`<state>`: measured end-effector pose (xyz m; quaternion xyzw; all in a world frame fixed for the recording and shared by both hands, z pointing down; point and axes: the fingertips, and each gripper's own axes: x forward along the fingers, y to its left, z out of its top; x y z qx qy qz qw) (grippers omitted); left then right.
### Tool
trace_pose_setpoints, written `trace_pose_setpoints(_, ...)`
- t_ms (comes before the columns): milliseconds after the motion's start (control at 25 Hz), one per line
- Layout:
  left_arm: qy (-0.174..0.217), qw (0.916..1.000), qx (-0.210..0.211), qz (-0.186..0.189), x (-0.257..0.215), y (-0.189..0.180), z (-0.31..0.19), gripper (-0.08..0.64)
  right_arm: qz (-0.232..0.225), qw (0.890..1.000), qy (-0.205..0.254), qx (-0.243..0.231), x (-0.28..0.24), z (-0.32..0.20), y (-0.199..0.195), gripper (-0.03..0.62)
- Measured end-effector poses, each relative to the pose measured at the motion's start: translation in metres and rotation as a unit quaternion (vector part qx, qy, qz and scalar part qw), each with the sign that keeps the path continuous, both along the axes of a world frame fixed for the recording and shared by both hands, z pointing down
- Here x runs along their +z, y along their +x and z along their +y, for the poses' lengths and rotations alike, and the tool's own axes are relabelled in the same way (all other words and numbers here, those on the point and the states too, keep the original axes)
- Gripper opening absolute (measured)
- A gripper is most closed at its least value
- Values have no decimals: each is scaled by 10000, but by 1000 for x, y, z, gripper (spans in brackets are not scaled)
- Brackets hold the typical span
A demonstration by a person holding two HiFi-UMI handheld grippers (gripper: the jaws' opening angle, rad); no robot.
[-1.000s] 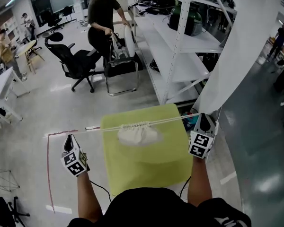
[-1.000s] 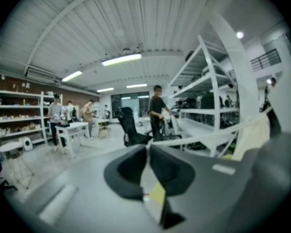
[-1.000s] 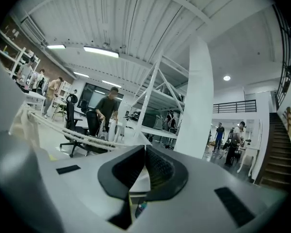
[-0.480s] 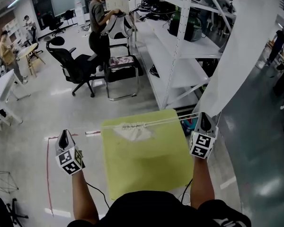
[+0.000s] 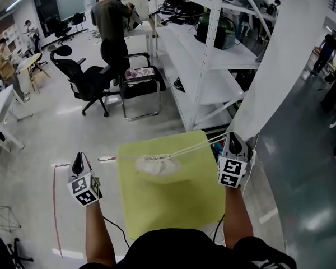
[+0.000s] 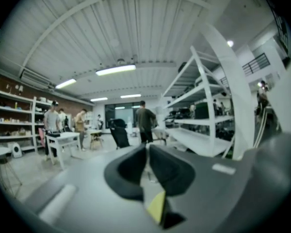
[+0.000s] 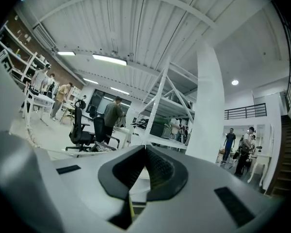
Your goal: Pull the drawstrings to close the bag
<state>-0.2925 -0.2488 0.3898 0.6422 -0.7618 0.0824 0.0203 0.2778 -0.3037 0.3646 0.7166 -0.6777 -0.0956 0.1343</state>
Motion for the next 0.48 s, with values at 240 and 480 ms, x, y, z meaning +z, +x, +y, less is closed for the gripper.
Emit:
trace_pose_setpoints(240,16,9995,316,16,1,26,-35,31,174,9993,-169,-275,12,-25,-16,12)
trace_pose_setpoints(480,169,9989,446,44,-16,37,-80,32,178,9992,-146,-332,5,-67,-22,12)
